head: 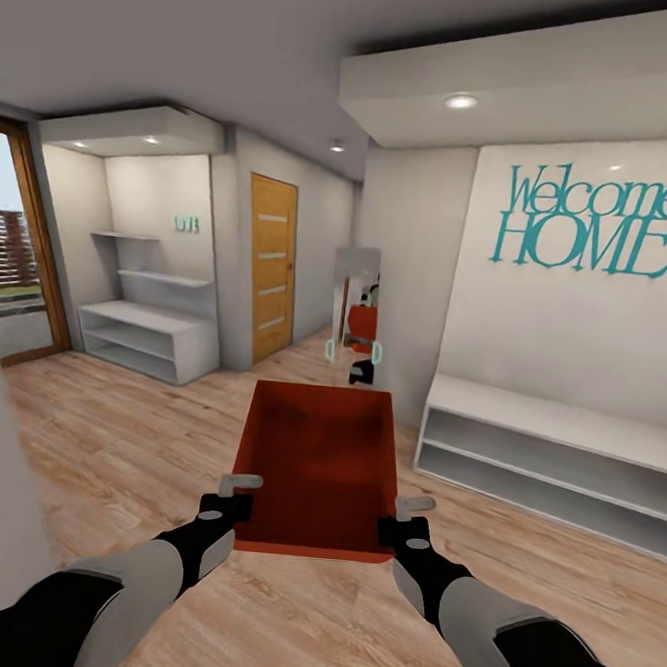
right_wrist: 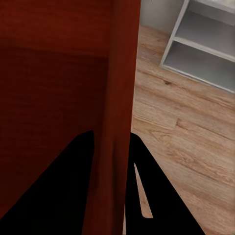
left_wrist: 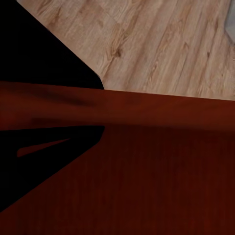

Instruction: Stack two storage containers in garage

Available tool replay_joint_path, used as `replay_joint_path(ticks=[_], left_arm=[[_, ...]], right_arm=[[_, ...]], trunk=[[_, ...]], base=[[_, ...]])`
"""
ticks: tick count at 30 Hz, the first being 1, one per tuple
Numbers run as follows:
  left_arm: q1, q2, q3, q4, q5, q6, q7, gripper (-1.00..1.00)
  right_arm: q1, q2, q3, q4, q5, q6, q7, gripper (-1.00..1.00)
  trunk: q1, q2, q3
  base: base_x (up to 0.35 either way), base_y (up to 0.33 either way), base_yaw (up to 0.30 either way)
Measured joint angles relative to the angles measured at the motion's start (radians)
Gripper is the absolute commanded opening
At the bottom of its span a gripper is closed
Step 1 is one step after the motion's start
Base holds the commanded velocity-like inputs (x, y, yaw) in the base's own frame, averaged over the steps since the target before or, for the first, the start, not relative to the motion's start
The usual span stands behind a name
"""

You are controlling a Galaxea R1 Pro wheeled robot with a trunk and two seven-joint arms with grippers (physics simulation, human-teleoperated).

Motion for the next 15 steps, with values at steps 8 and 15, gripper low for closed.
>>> replay_joint_path(ticks=[8, 15], left_arm=[[0.0, 0.0, 0.002, 0.003, 0.0, -0.004, 0.001, -1.0], [0.0, -0.001, 0.001, 0.003, 0.0, -0.005, 0.001, -1.0]], right_arm=[[0.0, 0.0, 0.001, 0.0, 0.001, 0.0, -0.001, -1.0], [0.0, 0.0, 0.0, 0.0, 0.002, -0.001, -0.001, -1.0]], trunk=[[0.0, 0.0, 0.0], [0.0, 0.0, 0.0]], base=[[0.323, 0.0, 0.0], [0.322, 0.0, 0.0]])
